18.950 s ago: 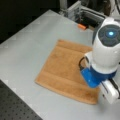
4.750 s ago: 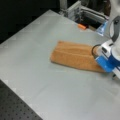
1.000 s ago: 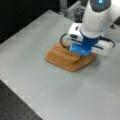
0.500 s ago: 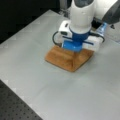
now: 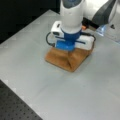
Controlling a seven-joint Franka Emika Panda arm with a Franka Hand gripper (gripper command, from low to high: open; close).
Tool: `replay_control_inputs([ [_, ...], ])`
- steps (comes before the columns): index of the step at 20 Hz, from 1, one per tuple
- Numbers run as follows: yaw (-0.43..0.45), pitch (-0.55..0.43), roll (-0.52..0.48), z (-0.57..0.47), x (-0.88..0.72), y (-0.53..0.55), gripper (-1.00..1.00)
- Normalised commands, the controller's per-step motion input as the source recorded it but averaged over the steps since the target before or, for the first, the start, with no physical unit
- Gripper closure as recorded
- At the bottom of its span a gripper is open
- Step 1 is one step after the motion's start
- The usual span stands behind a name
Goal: Folding a towel twice
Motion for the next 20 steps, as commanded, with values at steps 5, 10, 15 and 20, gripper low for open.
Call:
replay_control_inputs([
  [5, 0.199, 0.127, 0.045, 0.17, 0.45, -0.49, 1.0],
  [10, 0.189, 0.119, 0.031, 0.07, 0.43, -0.31, 1.0],
  [15, 0.113, 0.097, 0.08, -0.04, 0.36, -0.15, 1.0],
  [20, -0.029, 0.013, 0.166, -0.09, 0.23, -0.04, 1.0],
])
